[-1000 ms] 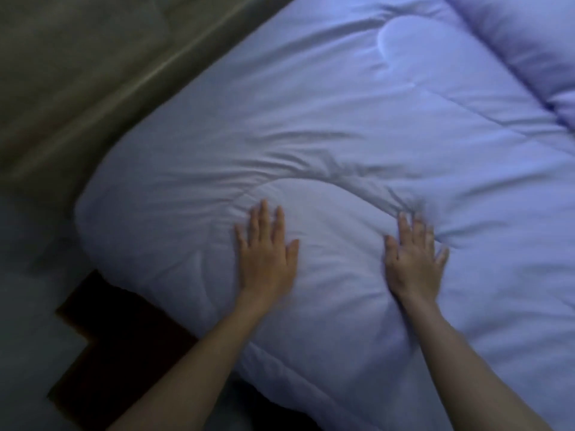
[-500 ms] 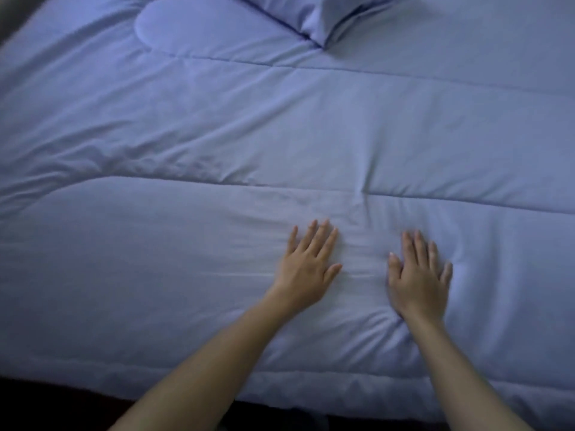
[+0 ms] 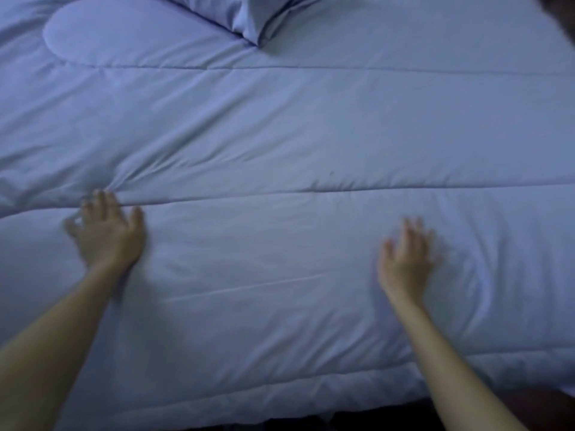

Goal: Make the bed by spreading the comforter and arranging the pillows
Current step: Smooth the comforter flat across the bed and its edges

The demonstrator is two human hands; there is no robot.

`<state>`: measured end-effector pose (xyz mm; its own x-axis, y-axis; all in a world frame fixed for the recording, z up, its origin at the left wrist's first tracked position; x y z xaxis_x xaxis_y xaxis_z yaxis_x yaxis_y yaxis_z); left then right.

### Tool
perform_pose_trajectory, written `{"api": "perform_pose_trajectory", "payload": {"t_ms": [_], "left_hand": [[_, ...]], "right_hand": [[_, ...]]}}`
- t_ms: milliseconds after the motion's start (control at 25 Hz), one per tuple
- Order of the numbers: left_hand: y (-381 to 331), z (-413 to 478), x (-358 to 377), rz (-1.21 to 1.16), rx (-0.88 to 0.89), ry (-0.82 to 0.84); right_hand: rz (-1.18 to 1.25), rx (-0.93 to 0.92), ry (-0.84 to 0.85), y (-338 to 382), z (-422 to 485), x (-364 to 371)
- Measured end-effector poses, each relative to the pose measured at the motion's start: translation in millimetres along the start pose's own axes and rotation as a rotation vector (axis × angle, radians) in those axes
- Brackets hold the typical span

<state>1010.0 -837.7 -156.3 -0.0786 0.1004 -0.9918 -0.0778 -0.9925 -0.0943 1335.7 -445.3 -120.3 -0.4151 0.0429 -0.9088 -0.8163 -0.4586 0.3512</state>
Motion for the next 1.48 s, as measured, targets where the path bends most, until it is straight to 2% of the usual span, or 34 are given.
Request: {"api": "perform_pose_trajectory", "payload": {"t_ms": [40, 120, 200, 240, 320, 400, 480, 520, 600, 720, 800, 880, 960, 1040, 1080, 1120, 1240, 1280, 1320, 1400, 1480], "left_hand": [[10.2, -9.1, -2.6, 0.009, -0.079, -0.003], [10.1, -37.3, -5.6, -0.012, -0.213, 0.025], [-11.7, -78.1, -6.2, -0.033, -0.203, 0.029], [-31.0, -103.3, -4.2, -0.043, -0.153, 0.027], [-77.0, -156.7, -1.8, -0.063, -0.023, 0.012], [-127.5, -205.3, -6.5, -0.102, 0.0, -0.01], [-191.1, -254.7, -14.0, -0.131, 0.029, -0.04], [-235.2, -285.9, -16.8, -0.143, 0.129, -0.055], [-330.0, -348.1, -16.8, -0.19, 0.449, -0.048], [-454.9, -424.2, -9.0, -0.228, 0.891, 0.044], [-491.2, -432.9, -0.2, -0.19, 1.034, 0.052], [-486.0, -409.0, 7.8, -0.169, 0.955, 0.05], [-449.0, -366.8, 8.4, -0.135, 0.726, 0.043], [-398.9, -323.1, 5.4, -0.075, 0.493, 0.041], [-374.4, -303.7, 5.1, -0.049, 0.405, 0.063], [-354.6, -287.1, 4.4, -0.023, 0.327, 0.086], [-324.6, -253.2, 3.5, 0.035, 0.102, 0.102], [-325.9, -249.3, 2.9, 0.041, 0.042, 0.086], [-333.5, -249.1, 1.9, 0.033, 0.0, 0.064], [-363.4, -256.8, -1.1, -0.015, -0.02, 0.02], [-418.2, -276.8, -1.6, -0.073, 0.118, 0.0]], "right_hand": [[0.066, -0.194, 0.075, 40.3, -3.8, 14.5], [0.074, -0.609, 0.362, 109.6, -18.9, 47.1], [-0.002, -0.864, 0.493, 140.6, -11.8, 69.9], [-0.039, -0.866, 0.476, 135.0, 7.2, 76.6], [-0.062, -0.696, 0.402, 91.4, 59.9, 81.3], [-0.075, -0.548, 0.331, 22.3, 115.7, 70.9], [-0.122, -0.488, 0.274, -54.5, 163.7, 53.8], [-0.144, -0.433, 0.248, -98.9, 185.2, 42.1], [-0.182, -0.319, 0.201, -186.7, 216.6, 17.8], [-0.238, -0.215, 0.197, -304.3, 246.9, -22.2], [-0.265, -0.136, 0.177, -359.8, 258.3, -43.1], [-0.256, -0.005, 0.136, -391.8, 265.6, -56.1], [-0.202, 0.207, 0.065, -395.1, 258.3, -64.6], [-0.08, 0.372, -0.018, -367.2, 225.5, -67.9], [-0.014, 0.33, -0.034, -342.0, 196.6, -66.1], [0.07, 0.19, -0.024, -310.7, 160.8, -63.4], [0.174, -0.598, 0.19, -211.9, 28.1, -52.9], [0.138, -0.804, 0.262, -199.8, 1.4, -50.7], [0.102, -0.904, 0.307, -203.5, -3.8, -47.5], [0.038, -0.886, 0.233, -237.0, 32.0, -44.8], [-0.09, -0.709, 0.176, -299.2, 88.0, -50.5]]}}
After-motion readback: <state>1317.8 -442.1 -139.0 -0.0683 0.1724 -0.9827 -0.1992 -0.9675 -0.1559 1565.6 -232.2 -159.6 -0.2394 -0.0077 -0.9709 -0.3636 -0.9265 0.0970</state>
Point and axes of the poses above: each hand's wrist, its own z-axis towards the middle knuckle, its own x-axis out of the palm, y = z × x, the point moved 4 cm from there along z, towards the middle knuckle, and after that the axes turned 11 degrees about -y, right-handed, at the moved point
